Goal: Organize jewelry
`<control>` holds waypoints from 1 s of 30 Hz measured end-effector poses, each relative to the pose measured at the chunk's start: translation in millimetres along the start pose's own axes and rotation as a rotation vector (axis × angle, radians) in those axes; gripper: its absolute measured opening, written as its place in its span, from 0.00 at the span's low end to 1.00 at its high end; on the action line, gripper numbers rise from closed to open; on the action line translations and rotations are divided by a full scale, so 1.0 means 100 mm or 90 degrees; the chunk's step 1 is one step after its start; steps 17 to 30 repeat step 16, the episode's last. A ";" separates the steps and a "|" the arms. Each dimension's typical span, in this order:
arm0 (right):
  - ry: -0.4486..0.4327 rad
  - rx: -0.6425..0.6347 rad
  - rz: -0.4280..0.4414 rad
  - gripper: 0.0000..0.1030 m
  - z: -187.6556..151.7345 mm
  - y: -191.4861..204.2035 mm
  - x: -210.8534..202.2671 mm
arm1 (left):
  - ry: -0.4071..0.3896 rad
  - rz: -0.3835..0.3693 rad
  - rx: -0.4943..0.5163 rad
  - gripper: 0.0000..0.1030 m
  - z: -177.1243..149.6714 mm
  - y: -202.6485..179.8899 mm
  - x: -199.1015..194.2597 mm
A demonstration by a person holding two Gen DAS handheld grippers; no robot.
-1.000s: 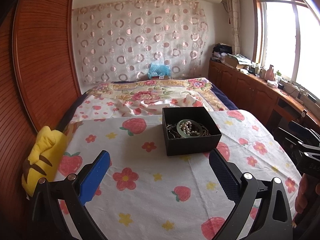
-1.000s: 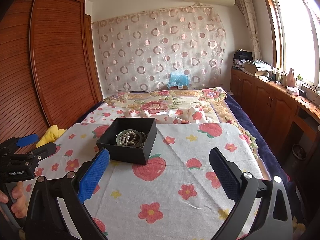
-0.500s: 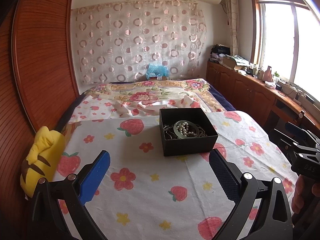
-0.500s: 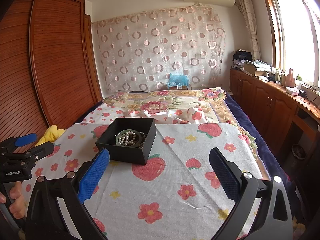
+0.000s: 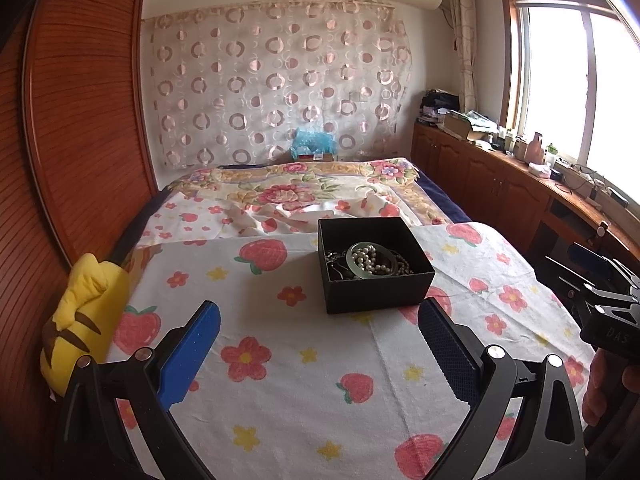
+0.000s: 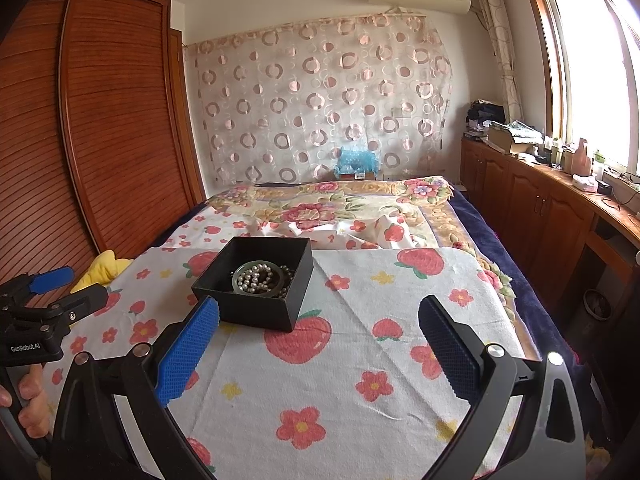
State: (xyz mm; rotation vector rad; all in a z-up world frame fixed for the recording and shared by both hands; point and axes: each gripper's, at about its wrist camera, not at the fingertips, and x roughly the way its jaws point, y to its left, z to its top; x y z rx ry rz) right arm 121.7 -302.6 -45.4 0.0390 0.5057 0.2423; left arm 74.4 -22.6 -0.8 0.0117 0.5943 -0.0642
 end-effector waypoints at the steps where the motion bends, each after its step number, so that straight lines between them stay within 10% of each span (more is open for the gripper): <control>1: 0.000 0.000 0.000 0.98 0.00 0.00 0.00 | 0.000 0.001 0.001 0.93 0.00 0.00 0.00; 30: 0.000 0.000 0.000 0.98 0.00 0.00 0.00 | -0.001 0.005 -0.002 0.93 0.01 0.00 -0.01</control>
